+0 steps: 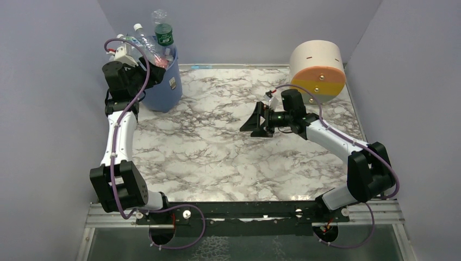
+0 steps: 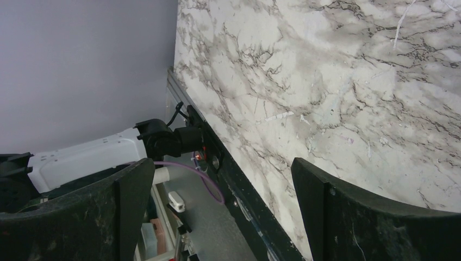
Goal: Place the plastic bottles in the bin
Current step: Reset both arms
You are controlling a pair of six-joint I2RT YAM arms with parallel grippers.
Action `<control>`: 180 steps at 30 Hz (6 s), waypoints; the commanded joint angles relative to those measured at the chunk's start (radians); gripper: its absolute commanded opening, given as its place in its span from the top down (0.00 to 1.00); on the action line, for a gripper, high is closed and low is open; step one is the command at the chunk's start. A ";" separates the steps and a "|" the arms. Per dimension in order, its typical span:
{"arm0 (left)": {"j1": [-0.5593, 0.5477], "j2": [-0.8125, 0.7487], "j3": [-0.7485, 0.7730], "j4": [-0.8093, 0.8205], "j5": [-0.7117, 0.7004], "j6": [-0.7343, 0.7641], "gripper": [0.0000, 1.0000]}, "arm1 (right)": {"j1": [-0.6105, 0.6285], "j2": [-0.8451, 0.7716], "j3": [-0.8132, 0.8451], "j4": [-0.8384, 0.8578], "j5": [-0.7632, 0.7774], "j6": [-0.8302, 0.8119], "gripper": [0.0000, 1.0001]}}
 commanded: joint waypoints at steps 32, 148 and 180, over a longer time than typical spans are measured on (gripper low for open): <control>0.000 -0.197 0.188 -0.249 0.066 0.045 0.14 | -0.005 -0.015 0.004 0.011 -0.018 -0.016 0.01; -0.258 0.242 -1.047 1.429 -0.509 0.470 0.01 | -0.244 0.111 -0.584 1.145 1.051 -0.745 0.01; -0.267 0.244 -0.957 1.258 -0.542 0.467 0.01 | -0.241 0.134 -0.744 1.445 0.921 -0.780 0.01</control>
